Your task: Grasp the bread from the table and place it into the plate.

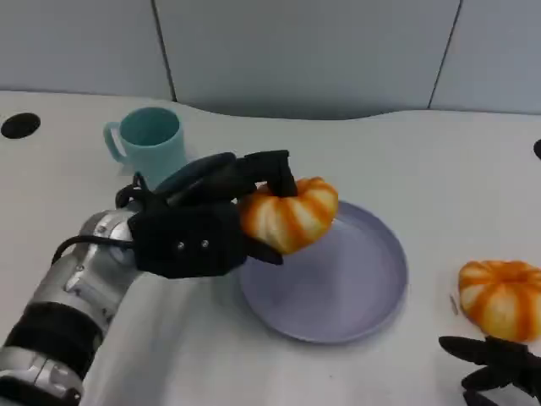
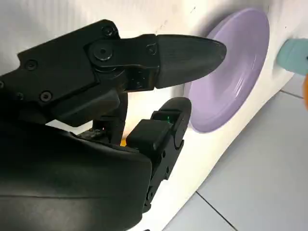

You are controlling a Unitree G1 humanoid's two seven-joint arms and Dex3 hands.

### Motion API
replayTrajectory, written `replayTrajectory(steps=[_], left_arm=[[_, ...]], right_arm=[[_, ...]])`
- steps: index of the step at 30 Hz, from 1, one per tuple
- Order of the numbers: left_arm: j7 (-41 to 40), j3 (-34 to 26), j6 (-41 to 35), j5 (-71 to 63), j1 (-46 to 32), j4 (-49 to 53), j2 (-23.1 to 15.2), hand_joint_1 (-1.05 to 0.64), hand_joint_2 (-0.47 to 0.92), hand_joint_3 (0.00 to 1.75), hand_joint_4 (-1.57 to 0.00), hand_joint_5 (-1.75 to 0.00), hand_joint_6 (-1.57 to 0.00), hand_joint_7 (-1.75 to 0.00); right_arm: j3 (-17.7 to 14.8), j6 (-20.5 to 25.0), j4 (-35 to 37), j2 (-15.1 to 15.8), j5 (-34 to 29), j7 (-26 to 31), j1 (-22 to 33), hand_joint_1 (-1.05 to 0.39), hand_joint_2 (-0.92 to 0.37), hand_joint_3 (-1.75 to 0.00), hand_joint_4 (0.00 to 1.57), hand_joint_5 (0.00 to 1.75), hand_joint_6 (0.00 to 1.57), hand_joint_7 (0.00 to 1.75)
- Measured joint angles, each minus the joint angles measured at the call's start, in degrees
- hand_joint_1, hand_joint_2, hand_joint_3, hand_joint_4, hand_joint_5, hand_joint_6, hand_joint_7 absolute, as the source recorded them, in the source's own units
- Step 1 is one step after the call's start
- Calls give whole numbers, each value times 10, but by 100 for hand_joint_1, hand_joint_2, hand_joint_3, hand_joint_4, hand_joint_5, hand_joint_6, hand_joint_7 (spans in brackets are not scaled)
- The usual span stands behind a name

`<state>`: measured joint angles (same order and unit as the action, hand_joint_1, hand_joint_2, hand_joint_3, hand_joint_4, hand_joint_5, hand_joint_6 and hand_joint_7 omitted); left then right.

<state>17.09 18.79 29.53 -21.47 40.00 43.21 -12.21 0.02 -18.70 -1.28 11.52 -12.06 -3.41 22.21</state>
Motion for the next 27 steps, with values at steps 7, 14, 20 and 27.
replayTrajectory(steps=[7,14,20,27], left_arm=[[-13,54,26,-60,60,66,23,-13,85,6,-79,-175,-57,-175],[-51,125,59,-153,126,139,34,-25,82,4,-51,-165,-39,-156],[-33,173,60,-194,162,166,38,-47,86,0,-21,-88,-53,-32],[15,188,67,-205,181,173,42,-63,83,0,0,-48,-32,-2]], right_arm=[[4,1,-5,0,-1,4,5,-41,-92,-48,45,102,76,9],[11,17,-23,-1,-9,4,13,-42,-92,-49,44,99,75,9],[13,26,-39,-6,-9,4,19,-42,-92,-49,46,98,76,9],[14,23,-42,-9,-9,5,22,-42,-92,-49,45,99,76,9]])
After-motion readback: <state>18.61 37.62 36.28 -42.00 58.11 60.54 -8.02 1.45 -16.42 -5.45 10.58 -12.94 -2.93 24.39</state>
